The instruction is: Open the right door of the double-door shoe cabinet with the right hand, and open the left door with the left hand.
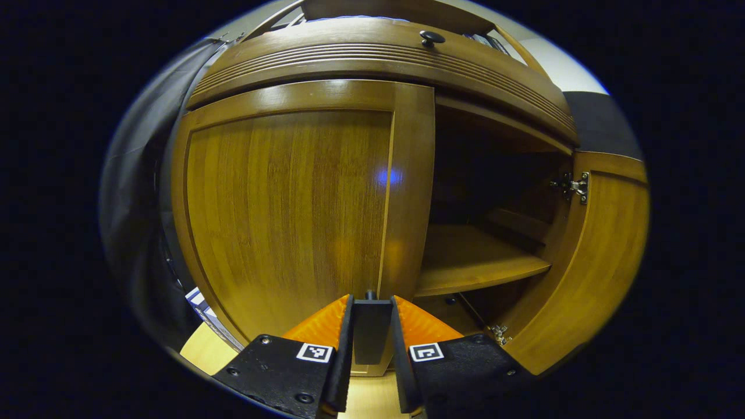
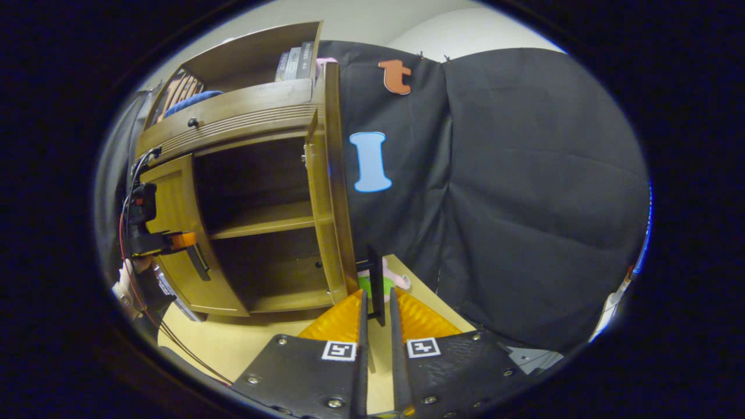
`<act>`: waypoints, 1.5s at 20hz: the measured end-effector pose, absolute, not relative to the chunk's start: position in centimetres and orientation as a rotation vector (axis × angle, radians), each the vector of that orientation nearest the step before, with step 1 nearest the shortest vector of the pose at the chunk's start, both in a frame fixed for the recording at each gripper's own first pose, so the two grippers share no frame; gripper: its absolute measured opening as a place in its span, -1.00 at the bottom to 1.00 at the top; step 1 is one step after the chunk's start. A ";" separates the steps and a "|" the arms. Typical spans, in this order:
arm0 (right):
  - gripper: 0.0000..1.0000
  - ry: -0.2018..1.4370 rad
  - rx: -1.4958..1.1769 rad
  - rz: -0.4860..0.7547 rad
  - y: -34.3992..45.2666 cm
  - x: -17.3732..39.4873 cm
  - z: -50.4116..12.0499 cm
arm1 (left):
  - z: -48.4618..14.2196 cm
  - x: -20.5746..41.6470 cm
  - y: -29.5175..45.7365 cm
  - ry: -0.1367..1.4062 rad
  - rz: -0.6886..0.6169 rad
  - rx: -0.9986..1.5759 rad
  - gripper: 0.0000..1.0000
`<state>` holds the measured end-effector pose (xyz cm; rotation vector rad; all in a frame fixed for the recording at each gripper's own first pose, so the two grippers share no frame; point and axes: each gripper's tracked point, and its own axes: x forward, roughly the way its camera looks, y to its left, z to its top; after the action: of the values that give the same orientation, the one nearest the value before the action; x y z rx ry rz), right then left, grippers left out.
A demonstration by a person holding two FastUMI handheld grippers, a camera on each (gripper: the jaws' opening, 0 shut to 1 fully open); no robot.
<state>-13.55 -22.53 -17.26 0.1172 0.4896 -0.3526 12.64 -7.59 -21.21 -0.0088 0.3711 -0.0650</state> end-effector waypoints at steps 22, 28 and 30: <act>-0.65 0.540 0.124 -0.086 -13.2 -12.9 -18.5 | -19.2 3.0 -4.2 0.385 -0.062 -0.083 -0.34; -0.65 0.553 0.124 0.027 -9.7 -11.3 -19.2 | -18.4 0.4 -2.3 0.383 -0.025 -0.101 -0.36; -0.65 0.554 0.125 0.065 -8.5 -10.8 -19.3 | -18.2 -0.4 -1.7 0.383 -0.010 -0.107 -0.44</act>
<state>-10.83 -8.47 -19.28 0.1249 0.5542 0.0647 -0.45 -1.73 -18.22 -0.1074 0.3826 -0.0099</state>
